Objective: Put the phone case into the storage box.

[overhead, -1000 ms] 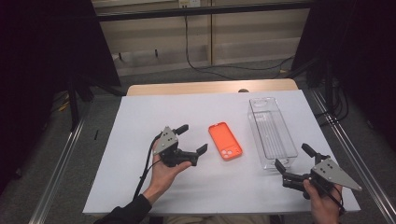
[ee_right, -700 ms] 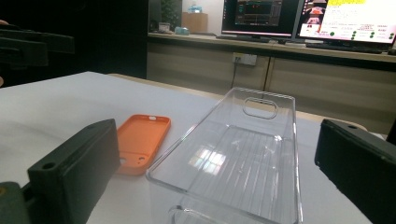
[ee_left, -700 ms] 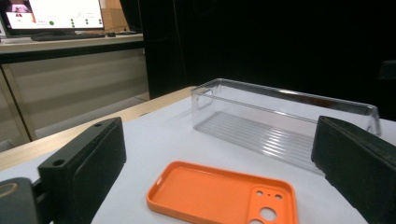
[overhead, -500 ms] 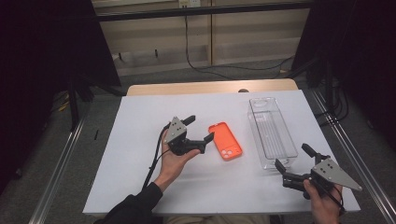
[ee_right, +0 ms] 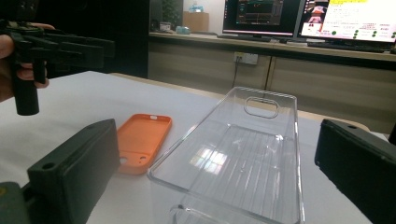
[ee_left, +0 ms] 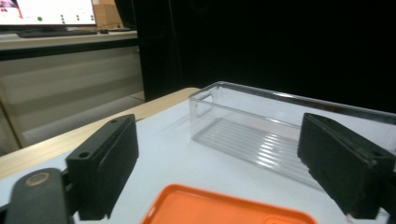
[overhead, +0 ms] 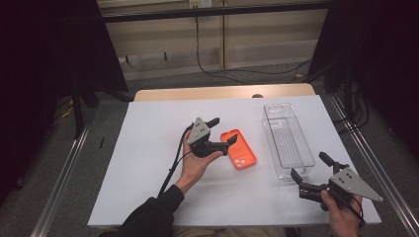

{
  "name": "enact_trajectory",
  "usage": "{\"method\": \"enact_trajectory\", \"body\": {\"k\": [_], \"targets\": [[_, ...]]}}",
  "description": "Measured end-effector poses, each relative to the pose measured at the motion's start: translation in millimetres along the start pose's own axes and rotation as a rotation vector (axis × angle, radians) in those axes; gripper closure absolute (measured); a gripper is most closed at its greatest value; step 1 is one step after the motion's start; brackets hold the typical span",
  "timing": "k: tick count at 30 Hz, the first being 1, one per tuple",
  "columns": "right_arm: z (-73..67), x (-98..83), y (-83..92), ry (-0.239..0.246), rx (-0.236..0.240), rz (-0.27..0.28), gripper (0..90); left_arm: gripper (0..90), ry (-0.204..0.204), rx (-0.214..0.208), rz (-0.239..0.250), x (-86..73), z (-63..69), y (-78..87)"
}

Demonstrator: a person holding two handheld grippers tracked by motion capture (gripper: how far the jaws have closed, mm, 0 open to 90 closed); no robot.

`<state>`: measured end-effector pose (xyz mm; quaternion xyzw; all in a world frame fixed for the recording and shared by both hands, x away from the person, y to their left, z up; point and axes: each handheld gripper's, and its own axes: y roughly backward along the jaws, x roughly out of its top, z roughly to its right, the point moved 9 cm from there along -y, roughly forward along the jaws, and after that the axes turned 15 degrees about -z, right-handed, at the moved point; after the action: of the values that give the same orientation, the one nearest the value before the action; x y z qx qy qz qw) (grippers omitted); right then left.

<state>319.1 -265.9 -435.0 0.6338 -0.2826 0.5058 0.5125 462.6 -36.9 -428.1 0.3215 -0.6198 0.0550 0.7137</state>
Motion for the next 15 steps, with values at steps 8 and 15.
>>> {"method": "enact_trajectory", "body": {"k": [8, 15], "targets": [[0.1, -0.4, -0.2, -0.002, 0.001, -0.001, 0.0, 24.0, -0.009, 0.000, 0.014, 7.0, 0.4, -14.2], [0.1, -0.1, 0.0, -0.001, 0.001, 0.000, 0.0, 34.0, 0.001, -0.008, 0.029, 10.2, -3.4, -19.0]]}}
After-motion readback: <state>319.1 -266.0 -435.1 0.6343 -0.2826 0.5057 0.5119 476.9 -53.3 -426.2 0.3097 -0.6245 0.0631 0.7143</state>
